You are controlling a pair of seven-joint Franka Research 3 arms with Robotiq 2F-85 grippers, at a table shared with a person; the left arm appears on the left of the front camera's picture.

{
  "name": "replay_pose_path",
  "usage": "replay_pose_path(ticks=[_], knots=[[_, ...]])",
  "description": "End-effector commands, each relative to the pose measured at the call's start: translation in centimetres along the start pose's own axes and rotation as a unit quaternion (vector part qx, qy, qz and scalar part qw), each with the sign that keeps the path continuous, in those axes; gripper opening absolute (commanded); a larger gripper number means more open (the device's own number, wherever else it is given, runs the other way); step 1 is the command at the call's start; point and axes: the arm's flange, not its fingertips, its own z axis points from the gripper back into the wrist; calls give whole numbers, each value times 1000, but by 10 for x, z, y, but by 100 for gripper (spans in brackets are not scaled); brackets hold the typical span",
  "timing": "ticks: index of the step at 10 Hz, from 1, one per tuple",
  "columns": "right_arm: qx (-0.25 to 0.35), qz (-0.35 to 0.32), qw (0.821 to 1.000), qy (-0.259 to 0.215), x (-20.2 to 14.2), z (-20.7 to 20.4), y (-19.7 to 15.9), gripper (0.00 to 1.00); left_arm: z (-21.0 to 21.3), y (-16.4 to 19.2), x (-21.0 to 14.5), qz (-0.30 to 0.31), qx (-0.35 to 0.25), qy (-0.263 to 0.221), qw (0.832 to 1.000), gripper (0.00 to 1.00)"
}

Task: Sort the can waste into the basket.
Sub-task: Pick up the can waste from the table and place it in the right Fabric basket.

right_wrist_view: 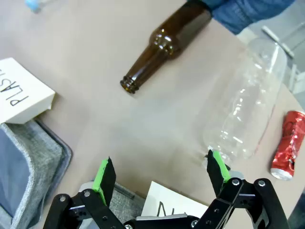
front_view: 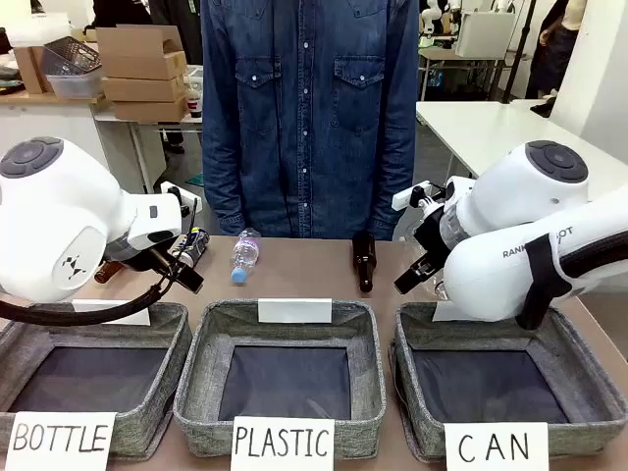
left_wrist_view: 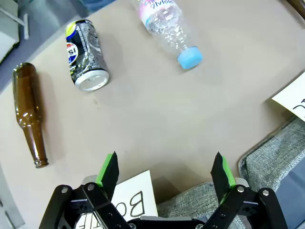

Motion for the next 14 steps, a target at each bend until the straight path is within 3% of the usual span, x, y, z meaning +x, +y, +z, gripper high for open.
replay_pose_path(ticks=[1, 12, 14], knots=[[0, 0, 1000, 0, 0, 0, 0, 100, 0, 0, 0, 0, 0, 0, 1000, 100], [0, 0, 1000, 0, 0, 0, 0, 100, 0, 0, 0, 0, 0, 0, 1000, 100], [52, -3, 997, -47, 10, 87, -9, 100, 94, -2, 10, -47, -28, -33, 998, 100]])
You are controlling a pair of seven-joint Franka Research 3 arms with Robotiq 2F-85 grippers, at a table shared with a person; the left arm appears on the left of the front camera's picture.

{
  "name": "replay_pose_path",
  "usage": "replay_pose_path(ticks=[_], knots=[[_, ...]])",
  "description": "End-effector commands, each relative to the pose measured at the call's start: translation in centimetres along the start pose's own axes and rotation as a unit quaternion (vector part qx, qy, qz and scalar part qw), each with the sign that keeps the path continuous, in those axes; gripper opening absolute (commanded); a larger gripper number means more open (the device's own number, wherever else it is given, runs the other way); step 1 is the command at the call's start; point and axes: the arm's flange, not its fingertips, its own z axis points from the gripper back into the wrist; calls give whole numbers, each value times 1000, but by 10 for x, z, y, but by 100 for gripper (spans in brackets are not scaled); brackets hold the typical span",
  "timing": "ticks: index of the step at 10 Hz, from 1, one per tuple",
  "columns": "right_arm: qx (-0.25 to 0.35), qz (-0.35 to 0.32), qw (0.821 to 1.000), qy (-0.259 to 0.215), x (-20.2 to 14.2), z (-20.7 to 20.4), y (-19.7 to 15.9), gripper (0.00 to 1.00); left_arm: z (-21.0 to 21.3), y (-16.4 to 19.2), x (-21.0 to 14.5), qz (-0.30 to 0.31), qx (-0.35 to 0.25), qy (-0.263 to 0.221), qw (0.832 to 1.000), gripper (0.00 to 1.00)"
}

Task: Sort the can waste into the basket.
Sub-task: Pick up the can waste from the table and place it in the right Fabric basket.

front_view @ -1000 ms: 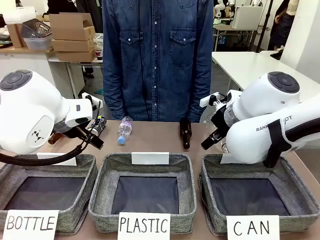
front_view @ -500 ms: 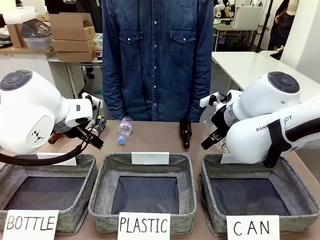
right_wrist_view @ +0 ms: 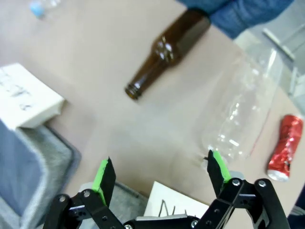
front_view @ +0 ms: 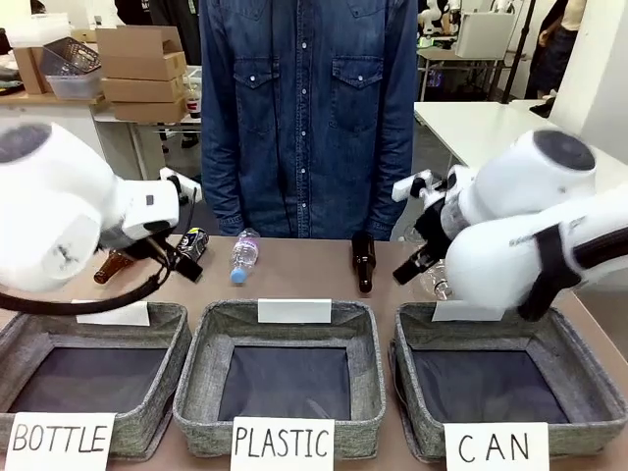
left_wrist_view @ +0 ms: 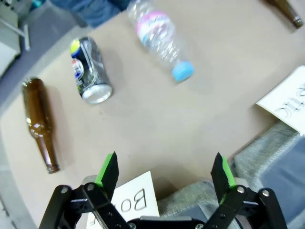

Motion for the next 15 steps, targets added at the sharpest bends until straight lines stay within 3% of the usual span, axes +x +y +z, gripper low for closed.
replay_pose_path(ticks=[1, 2, 3, 4, 5, 6, 7, 8, 9, 10, 11, 12, 13, 14, 15], knots=[[52, -19, 998, -21, -9, 119, -9, 100, 114, 0, -18, -41, -34, -30, 998, 100], [108, -14, 993, -34, -32, 174, -4, 100, 162, -8, -49, -65, -43, -56, 995, 100], [125, -1, 992, -21, -66, 208, 9, 100, 195, -21, -92, -96, -61, -90, 989, 100], [58, -14, 998, -14, -95, 214, 21, 100, 199, -35, -123, -91, -41, -91, 991, 100], [-14, -23, 1000, -7, -103, 197, 34, 100, 179, -50, -133, -93, -6, -66, 993, 100], [99, -8, 994, -33, -12, 210, 5, 100, 211, -7, 0, -84, -40, -83, 992, 100], [69, -7, 997, -27, -26, 236, 6, 100, 211, -7, 0, -84, -40, -83, 992, 100], [178, -11, 984, -12, -19, 220, 1, 100, 246, -11, -17, -90, -32, -84, 992, 100], [284, -88, 954, -35, -26, 220, -21, 100, 236, 14, -21, -39, -123, -88, 988, 100], [340, -233, 910, -34, -41, 227, -57, 100, 233, 51, -37, 53, -266, -88, 959, 100], [422, -358, 830, -62, -67, 231, -104, 100, 229, 95, -59, 163, -381, -115, 903, 100], [452, -426, 779, -84, -93, 230, -136, 100, 222, 130, -80, 252, -449, -162, 842, 100], [460, -469, 747, -102, -117, 229, -157, 100, 217, 150, -98, 301, -479, -219, 795, 100], [461, -491, 729, -120, -137, 226, -170, 100, 211, 163, -113, 336, -495, -260, 758, 100], [458, -509, 716, -136, -153, 224, -178, 100, 206, 169, -121, 354, -499, -285, 738, 100]])
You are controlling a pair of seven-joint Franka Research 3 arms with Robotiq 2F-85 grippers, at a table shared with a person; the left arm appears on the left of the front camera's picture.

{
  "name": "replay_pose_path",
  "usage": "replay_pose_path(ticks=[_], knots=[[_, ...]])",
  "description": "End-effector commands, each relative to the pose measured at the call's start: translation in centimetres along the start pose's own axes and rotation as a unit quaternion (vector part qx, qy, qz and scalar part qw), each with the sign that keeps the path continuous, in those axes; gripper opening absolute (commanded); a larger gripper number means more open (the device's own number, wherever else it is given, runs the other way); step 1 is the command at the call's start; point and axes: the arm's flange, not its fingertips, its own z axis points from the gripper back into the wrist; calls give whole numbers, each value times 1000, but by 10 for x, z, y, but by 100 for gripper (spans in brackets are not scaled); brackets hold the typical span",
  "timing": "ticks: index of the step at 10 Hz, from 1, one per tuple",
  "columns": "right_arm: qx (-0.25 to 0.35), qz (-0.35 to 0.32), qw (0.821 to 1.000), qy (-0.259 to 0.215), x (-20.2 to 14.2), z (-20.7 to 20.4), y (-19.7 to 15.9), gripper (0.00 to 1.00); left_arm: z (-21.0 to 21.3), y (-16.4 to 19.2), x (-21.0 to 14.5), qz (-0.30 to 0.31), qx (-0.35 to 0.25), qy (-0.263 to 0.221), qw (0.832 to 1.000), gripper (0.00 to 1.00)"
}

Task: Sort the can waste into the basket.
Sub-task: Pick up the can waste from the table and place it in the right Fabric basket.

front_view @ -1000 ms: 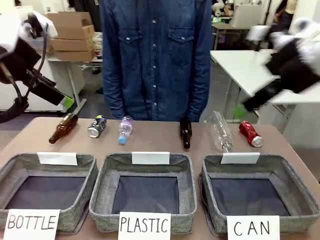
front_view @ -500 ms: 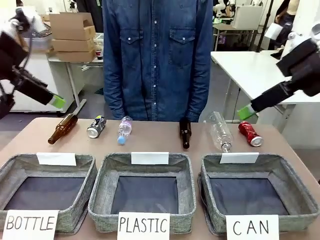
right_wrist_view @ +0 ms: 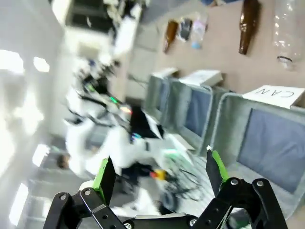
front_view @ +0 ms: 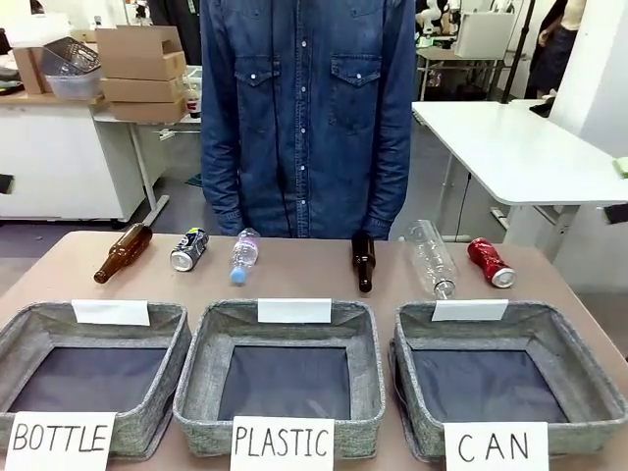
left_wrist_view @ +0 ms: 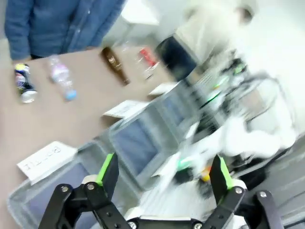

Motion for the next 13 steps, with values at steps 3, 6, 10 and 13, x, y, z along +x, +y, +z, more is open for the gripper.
replay_pose_path(ticks=[3, 6, 10, 13], knots=[[30, -57, 997, -46, 0, 15, -16, 100, -29, 2, 16, 144, 0, -103, 984, 100], [30, -57, 997, -46, 0, 15, -16, 100, 6, 14, 3, 105, -73, -99, 987, 100], [30, -57, 997, -46, 0, 15, -16, 100, 6, 14, 3, 105, -73, -99, 987, 100], [30, -57, 997, -46, 0, 15, -16, 100, -31, 45, 43, 139, 18, -7, 990, 100]])
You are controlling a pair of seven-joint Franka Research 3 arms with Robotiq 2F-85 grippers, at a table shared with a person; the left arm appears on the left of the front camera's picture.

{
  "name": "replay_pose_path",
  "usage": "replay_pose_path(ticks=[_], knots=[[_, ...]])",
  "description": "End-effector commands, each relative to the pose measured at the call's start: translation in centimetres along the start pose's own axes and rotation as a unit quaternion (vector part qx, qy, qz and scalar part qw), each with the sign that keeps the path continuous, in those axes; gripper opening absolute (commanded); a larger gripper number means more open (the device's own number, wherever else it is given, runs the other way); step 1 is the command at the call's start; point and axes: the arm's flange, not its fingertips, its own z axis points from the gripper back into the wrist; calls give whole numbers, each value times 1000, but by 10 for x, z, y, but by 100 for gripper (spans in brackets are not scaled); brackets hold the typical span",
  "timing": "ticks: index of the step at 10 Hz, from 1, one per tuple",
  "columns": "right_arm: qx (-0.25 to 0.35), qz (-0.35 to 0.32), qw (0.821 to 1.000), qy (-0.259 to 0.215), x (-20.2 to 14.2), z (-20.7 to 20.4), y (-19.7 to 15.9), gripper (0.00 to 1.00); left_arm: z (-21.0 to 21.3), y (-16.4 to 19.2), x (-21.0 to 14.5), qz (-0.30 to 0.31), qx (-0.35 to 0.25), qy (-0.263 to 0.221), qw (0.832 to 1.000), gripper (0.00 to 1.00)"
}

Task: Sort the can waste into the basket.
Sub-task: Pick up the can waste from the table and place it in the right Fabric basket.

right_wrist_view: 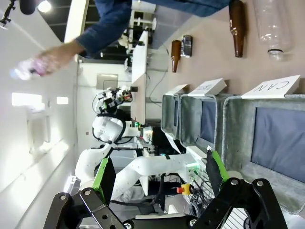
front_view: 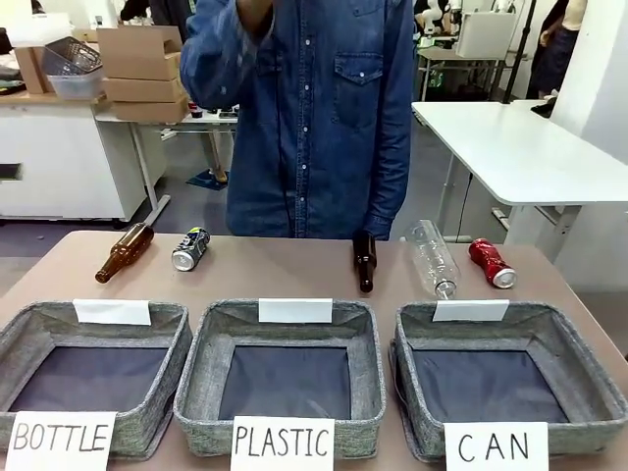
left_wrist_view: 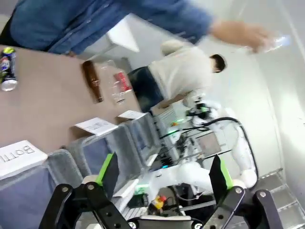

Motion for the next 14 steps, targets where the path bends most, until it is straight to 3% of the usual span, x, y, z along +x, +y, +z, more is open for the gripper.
replay_pose_path(ticks=[1, 2, 3, 4, 7, 14], knots=[[12, 15, 1000, -2, 4, -1, 2, 100, -31, 23, 50, 21, 71, 56, 996, 100], [12, 15, 1000, -2, 4, -1, 2, 100, -25, 28, 58, 32, 24, 81, 996, 100], [12, 15, 1000, -2, 4, -1, 2, 100, 12, 21, 57, 26, -75, 68, 995, 100], [12, 15, 1000, -2, 4, -1, 2, 100, 45, 16, 48, 17, -77, 25, 997, 100], [12, 15, 1000, -2, 4, -1, 2, 100, 102, 6, 11, 9, -80, -18, 997, 100], [12, 15, 1000, -2, 4, -1, 2, 100, 88, 4, 14, 10, -59, 7, 998, 100]])
